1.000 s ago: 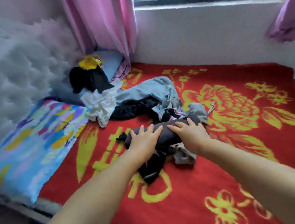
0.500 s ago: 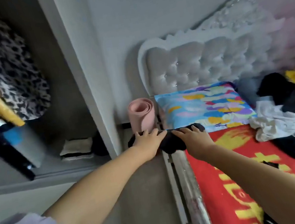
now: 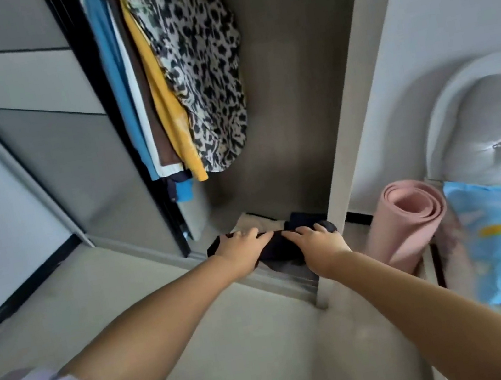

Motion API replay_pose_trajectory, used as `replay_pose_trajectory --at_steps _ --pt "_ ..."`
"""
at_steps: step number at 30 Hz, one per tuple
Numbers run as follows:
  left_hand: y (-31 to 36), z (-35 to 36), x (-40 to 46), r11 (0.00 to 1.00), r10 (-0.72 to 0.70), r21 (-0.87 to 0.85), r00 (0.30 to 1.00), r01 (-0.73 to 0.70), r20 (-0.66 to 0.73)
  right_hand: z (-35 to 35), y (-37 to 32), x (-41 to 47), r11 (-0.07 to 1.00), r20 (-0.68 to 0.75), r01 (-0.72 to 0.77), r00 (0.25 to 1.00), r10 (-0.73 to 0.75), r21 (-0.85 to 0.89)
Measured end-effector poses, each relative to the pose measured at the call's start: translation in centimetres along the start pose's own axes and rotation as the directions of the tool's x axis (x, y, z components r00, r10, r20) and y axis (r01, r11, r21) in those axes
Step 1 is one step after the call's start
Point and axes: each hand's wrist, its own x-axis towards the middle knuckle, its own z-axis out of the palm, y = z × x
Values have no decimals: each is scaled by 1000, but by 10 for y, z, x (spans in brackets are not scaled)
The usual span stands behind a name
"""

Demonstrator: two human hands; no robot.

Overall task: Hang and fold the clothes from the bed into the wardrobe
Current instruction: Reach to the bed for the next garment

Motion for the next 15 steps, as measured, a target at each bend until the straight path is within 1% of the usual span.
replay_pose_trajectory --at_steps 3,7,12,15 --pt "-37 7 24 999 -22 -24 1000 23 22 -4 -13 49 1000 9 31 999 -31 1" --pt "-72 20 76 998 -30 -60 998 33 59 -4 -8 116 998 47 58 997 -58 -7" --pt "-114 29 176 996 -4 -84 998 10 70 -3 21 215 998 43 60 997 -60 21" --pt "-138 35 243 996 -2 -83 995 10 99 -5 41 278 998 66 51 996 -54 37"
